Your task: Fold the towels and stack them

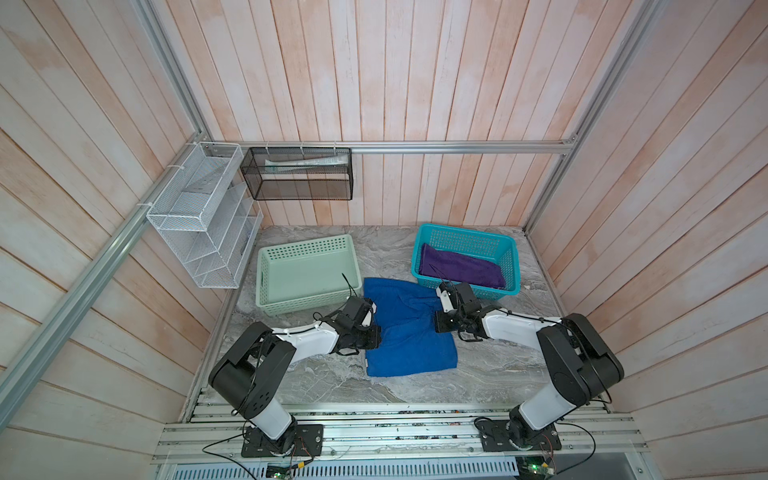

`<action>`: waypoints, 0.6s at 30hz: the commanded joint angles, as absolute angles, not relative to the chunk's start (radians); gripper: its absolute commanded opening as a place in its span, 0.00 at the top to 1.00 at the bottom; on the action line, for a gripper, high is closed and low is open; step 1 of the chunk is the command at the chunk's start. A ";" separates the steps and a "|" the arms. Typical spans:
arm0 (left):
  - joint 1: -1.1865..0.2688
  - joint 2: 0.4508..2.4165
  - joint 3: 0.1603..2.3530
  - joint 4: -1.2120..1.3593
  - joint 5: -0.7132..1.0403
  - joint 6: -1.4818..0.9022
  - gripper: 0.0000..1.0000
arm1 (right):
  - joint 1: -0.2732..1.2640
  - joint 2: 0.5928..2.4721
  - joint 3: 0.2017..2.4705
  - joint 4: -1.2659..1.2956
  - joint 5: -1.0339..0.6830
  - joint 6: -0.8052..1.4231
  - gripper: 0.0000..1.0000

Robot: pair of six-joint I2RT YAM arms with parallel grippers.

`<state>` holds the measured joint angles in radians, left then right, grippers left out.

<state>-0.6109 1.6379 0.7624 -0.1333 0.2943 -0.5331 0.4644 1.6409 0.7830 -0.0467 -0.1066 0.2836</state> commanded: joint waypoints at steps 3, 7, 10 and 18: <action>-0.554 1.661 0.933 -0.298 0.260 -0.463 1.00 | 0.447 1.641 0.903 -0.157 -0.078 0.189 1.00; -0.486 1.714 1.101 -0.308 0.300 -0.415 1.00 | 0.359 1.670 1.001 -0.180 -0.120 0.147 1.00; -0.469 1.806 1.248 -0.352 0.292 -0.369 1.00 | 0.296 1.737 1.075 -0.184 -0.144 0.114 1.00; -0.443 2.019 1.527 -0.349 0.295 -0.360 1.00 | 0.212 1.890 1.231 -0.157 -0.162 0.082 1.00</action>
